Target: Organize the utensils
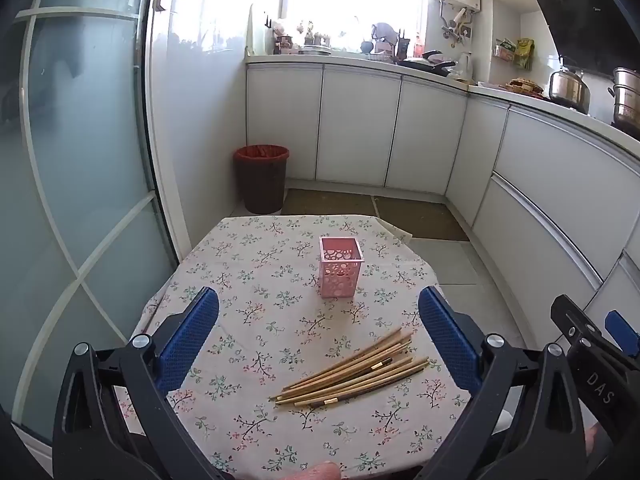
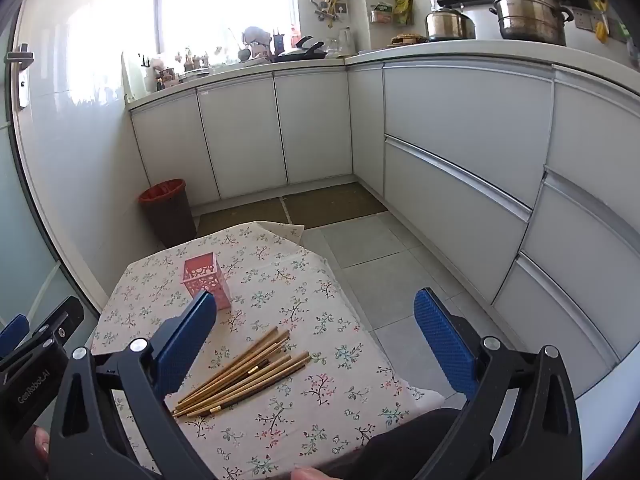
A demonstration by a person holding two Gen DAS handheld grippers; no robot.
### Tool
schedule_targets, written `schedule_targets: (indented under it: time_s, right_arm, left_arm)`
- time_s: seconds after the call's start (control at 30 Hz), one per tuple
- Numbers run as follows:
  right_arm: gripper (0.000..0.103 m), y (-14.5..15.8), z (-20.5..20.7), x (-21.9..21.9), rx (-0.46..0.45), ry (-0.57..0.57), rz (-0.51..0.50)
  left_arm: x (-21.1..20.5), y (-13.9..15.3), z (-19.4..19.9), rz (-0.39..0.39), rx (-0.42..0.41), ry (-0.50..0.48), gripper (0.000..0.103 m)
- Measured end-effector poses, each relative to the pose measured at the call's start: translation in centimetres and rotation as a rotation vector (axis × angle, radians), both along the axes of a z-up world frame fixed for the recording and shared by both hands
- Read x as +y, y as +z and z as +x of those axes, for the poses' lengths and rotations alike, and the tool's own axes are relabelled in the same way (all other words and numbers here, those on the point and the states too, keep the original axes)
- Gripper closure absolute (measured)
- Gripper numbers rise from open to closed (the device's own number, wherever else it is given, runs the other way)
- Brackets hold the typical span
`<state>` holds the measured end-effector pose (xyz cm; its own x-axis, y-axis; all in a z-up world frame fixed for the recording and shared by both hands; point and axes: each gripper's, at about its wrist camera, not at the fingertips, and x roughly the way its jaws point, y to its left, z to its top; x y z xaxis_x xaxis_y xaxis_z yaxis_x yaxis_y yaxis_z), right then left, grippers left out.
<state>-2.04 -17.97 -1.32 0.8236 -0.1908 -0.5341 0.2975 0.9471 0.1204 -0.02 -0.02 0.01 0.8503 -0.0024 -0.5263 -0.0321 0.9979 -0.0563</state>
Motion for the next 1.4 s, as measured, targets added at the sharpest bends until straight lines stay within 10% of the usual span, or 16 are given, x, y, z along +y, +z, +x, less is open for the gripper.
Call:
schedule_targets:
  time_s: [1.4]
  right_arm:
    - [0.007, -0.8, 0.3, 0.5, 0.020, 0.007, 0.022]
  left_arm:
    - [0.3, -0.8, 0.3, 0.002, 0.041, 0.019, 0.007]
